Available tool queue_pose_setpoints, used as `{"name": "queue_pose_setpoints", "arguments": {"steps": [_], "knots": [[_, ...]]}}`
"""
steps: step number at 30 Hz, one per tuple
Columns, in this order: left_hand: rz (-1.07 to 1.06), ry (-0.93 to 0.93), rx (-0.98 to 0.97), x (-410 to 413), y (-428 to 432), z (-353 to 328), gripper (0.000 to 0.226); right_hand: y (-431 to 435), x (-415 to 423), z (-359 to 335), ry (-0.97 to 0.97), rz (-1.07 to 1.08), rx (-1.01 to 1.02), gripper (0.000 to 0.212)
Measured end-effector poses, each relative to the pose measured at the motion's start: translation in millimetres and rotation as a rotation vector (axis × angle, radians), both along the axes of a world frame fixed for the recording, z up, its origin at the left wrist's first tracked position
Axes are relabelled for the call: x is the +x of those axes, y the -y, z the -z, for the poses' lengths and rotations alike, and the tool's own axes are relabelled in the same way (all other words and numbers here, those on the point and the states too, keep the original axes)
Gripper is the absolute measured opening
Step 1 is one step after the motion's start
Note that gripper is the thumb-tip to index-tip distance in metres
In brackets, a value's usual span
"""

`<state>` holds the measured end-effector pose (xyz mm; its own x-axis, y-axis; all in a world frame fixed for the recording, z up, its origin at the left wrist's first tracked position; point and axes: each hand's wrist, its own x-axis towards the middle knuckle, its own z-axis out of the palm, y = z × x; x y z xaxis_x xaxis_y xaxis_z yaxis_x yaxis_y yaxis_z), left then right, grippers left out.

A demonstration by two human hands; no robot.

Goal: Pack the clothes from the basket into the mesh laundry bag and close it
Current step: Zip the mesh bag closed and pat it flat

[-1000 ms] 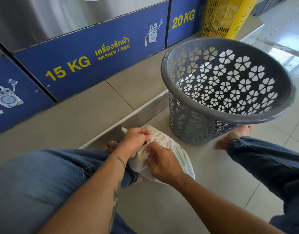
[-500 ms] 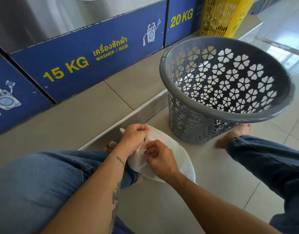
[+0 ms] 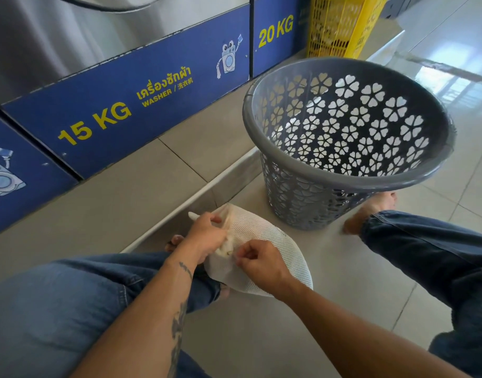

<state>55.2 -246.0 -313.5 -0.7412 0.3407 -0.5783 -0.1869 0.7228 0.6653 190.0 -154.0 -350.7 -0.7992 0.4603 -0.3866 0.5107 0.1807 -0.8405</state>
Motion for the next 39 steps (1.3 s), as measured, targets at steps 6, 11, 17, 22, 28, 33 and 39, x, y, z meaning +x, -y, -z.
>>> {"name": "queue_pose_setpoints", "arguments": {"steps": [6, 11, 17, 22, 28, 33, 39], "knots": [[-0.061, 0.016, 0.061, 0.2, -2.8, 0.7, 0.044, 6.0, -7.5, -8.2, 0.057, 0.037, -0.124, 0.022], [-0.056, 0.013, 0.104, -1.6, -4.3, -2.1, 0.042, 15.1, -15.5, -9.2, 0.077, 0.163, -0.198, 0.024], [-0.029, -0.081, 0.198, -1.2, -7.0, -1.6, 0.034, 13.8, -13.6, -10.3, -0.031, 0.163, -0.190, 0.029], [-0.034, -0.141, 0.215, 1.2, -9.8, -5.1, 0.030, 11.9, -13.7, -15.3, -0.077, 0.120, -0.038, 0.029], [-0.033, -0.111, 0.173, 5.0, -8.9, -4.0, 0.034, 19.7, -11.4, -17.7, -0.167, 0.093, 0.156, 0.029], [-0.013, -0.137, 0.156, 5.4, -12.4, -3.4, 0.033, 22.3, -9.1, -20.1, -0.167, 0.193, 0.110, 0.022], [-0.015, -0.107, 0.165, 6.9, -10.7, -3.3, 0.034, 23.3, -5.7, -16.8, -0.171, 0.196, 0.094, 0.016]]}}
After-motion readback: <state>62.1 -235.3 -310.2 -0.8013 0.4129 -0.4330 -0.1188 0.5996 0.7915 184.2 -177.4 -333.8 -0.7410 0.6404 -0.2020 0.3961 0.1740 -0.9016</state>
